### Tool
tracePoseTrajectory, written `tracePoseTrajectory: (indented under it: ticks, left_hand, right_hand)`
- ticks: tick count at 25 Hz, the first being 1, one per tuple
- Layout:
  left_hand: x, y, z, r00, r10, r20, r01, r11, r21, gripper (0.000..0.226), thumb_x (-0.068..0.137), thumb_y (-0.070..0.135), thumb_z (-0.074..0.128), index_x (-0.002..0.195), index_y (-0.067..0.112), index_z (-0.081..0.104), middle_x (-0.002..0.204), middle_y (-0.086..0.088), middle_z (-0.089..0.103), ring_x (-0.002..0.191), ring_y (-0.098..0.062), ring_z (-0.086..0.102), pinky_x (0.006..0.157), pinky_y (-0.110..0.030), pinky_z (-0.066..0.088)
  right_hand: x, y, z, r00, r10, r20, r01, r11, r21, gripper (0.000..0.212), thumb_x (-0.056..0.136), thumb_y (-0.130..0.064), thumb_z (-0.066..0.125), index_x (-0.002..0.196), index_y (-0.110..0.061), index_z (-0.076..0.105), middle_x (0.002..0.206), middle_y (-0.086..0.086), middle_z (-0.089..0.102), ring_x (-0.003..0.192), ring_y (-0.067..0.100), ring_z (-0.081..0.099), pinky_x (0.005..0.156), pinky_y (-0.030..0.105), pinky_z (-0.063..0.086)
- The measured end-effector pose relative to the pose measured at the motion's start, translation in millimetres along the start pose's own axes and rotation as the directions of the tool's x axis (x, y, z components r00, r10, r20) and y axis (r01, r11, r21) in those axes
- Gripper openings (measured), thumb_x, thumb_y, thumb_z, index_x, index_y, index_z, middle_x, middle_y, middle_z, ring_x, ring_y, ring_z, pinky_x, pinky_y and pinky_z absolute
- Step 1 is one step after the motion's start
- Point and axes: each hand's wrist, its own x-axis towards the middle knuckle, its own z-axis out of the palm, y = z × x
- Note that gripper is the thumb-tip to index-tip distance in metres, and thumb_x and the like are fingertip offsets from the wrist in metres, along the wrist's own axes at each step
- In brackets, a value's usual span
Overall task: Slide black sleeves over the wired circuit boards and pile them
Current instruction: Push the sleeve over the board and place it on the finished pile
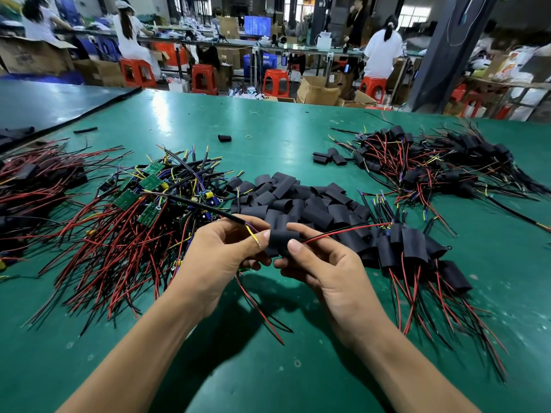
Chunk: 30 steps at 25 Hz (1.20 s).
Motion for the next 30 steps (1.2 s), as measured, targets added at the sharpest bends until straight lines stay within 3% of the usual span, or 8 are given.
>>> tracePoseTrajectory:
  ticks: [4,8,14,17,23,26,28,30]
  left_hand:
    - [-2,1,2,1.000,0.016,-0.011,-0.016,1.000,0.019,0.017,0.060,0.026,0.079,0.076,0.020,0.076,0.089,-0.026,0.071,0.072,-0.023,0.064,0.059,-0.024,0.052]
    - [-1,4,1,1.000,0.002,0.001,-0.002,1.000,0.013,0.010,0.078,0.007,0.074,0.074,0.017,0.075,0.080,-0.019,0.074,0.065,-0.019,0.067,0.054,-0.022,0.051]
    - [-2,5,3,1.000,0.019,-0.021,-0.018,1.000,0.014,0.015,0.083,0.002,0.071,0.074,0.014,0.071,0.074,-0.015,0.073,0.062,-0.018,0.068,0.054,-0.023,0.053]
    - [-1,4,2,1.000,0.006,-0.022,-0.005,1.000,0.015,0.012,0.083,0.003,0.071,0.077,0.013,0.071,0.074,-0.014,0.073,0.062,-0.017,0.067,0.053,-0.022,0.051]
    - [-1,4,-1,0.995,-0.045,0.085,0.045,0.999,0.009,0.013,0.065,0.020,0.078,0.077,0.016,0.077,0.074,-0.009,0.069,0.062,-0.016,0.058,0.053,-0.023,0.048]
    - [-1,6,-4,0.990,-0.068,0.127,0.067,0.998,0.009,0.024,0.066,0.020,0.080,0.087,0.011,0.076,0.076,-0.009,0.070,0.057,-0.017,0.058,0.050,-0.021,0.046]
    - [2,6,-10,0.998,-0.055,0.018,0.054,0.995,0.085,0.014,0.075,0.015,0.080,0.087,0.012,0.075,0.072,-0.009,0.069,0.051,-0.018,0.057,0.046,-0.021,0.042]
    - [8,1,-19,0.985,0.054,-0.164,0.004,0.942,0.335,0.005,0.084,0.013,0.076,0.082,0.017,0.073,0.067,-0.002,0.070,0.048,-0.013,0.056,0.049,-0.022,0.042]
  right_hand:
    - [-1,-1,3,1.000,0.027,0.003,-0.027,0.997,0.071,0.038,0.071,-0.014,0.076,0.108,-0.008,0.073,0.086,0.018,0.075,0.072,0.022,0.074,0.063,0.025,0.059]
    - [0,-3,0,0.999,-0.031,-0.024,0.032,0.999,0.034,0.032,0.071,-0.017,0.076,0.102,-0.011,0.075,0.088,0.017,0.076,0.075,0.023,0.074,0.069,0.026,0.059]
    - [1,-6,-4,0.999,-0.038,-0.020,0.038,0.999,-0.013,0.033,0.068,-0.019,0.079,0.100,-0.013,0.075,0.088,0.016,0.076,0.076,0.023,0.074,0.072,0.027,0.059]
    - [1,-5,-4,0.998,0.056,0.010,-0.055,0.998,-0.019,0.034,0.069,-0.021,0.078,0.100,-0.010,0.073,0.086,0.015,0.074,0.069,0.019,0.071,0.066,0.027,0.059]
    - [-3,-10,-2,0.946,0.300,0.125,-0.302,0.953,-0.002,0.018,0.070,-0.035,0.077,0.076,-0.018,0.079,0.075,0.012,0.069,0.054,0.016,0.060,0.054,0.025,0.052]
    - [1,-14,-3,0.962,0.270,0.036,-0.272,0.949,0.161,0.018,0.069,-0.031,0.074,0.072,-0.013,0.079,0.071,0.010,0.070,0.050,0.013,0.060,0.050,0.022,0.052]
    - [7,-20,-9,0.971,0.216,-0.102,-0.173,0.931,0.321,0.020,0.073,-0.030,0.072,0.069,-0.011,0.077,0.071,0.008,0.071,0.050,0.011,0.062,0.049,0.020,0.054]
    - [12,-26,-21,0.947,0.184,-0.262,-0.056,0.901,0.429,0.022,0.082,-0.030,0.069,0.072,-0.011,0.076,0.073,0.005,0.072,0.050,0.009,0.062,0.048,0.019,0.053]
